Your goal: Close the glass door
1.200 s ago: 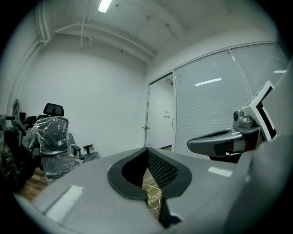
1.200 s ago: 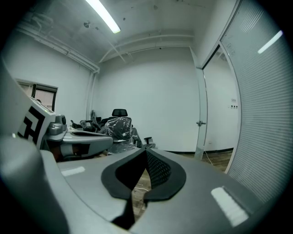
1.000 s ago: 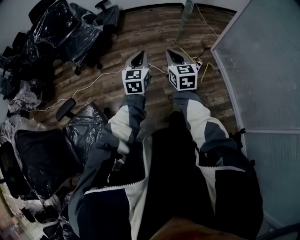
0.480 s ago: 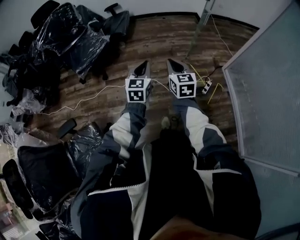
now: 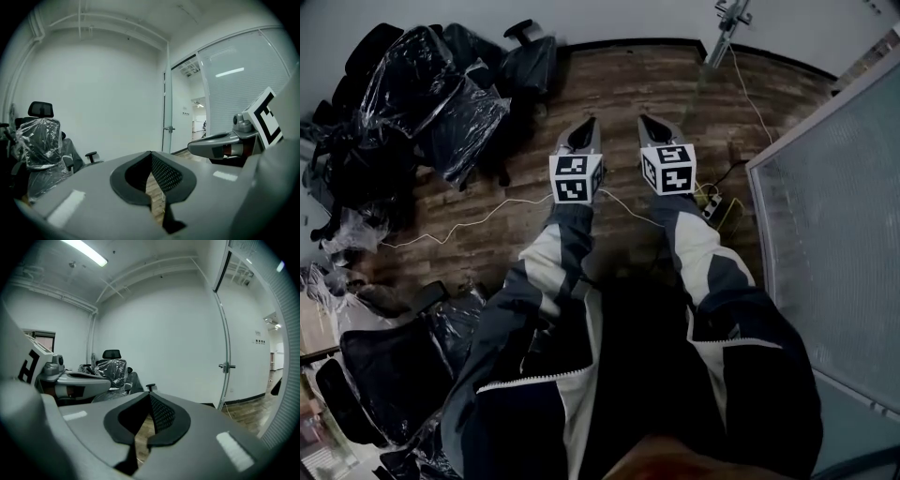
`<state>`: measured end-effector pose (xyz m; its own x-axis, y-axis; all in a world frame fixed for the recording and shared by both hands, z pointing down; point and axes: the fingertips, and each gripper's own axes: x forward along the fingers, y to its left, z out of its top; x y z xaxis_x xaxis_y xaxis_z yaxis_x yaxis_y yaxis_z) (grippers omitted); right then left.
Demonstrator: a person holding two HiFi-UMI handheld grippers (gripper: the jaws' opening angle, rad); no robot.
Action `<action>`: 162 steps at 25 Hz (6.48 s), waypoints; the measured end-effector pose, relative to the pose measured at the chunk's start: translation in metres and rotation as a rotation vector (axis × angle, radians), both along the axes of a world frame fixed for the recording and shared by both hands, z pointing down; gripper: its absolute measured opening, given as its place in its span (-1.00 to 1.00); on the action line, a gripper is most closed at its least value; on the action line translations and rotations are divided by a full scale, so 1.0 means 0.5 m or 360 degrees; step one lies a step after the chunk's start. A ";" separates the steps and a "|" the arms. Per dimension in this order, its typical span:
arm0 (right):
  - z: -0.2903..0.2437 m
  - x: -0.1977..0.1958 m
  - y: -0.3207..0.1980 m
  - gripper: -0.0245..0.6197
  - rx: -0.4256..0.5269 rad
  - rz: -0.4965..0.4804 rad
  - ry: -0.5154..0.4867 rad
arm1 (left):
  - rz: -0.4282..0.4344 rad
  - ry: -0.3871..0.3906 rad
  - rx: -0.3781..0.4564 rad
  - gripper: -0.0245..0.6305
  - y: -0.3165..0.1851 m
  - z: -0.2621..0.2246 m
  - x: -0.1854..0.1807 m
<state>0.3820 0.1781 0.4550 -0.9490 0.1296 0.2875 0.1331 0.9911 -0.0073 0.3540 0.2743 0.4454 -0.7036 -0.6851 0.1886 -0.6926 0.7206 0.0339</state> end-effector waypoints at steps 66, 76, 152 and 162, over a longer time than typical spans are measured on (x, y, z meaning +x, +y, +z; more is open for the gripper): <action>0.020 -1.210 -1.022 -0.91 0.0012 0.1303 0.0030 | 0.1243 0.0085 0.0025 -0.92 -1.094 0.027 -1.350; 0.044 -0.997 -1.053 -0.91 0.0000 0.1973 0.0028 | 0.2020 0.0082 0.0004 -0.92 -1.246 0.038 -1.128; 0.065 -0.509 -1.300 -0.55 0.1592 0.1415 0.1710 | 0.2326 0.0030 0.0001 -0.92 -1.421 0.007 -0.621; 0.079 -0.428 -1.428 -0.55 0.1600 0.1511 0.1843 | 0.2533 0.0041 0.0046 -0.92 -1.590 0.000 -0.543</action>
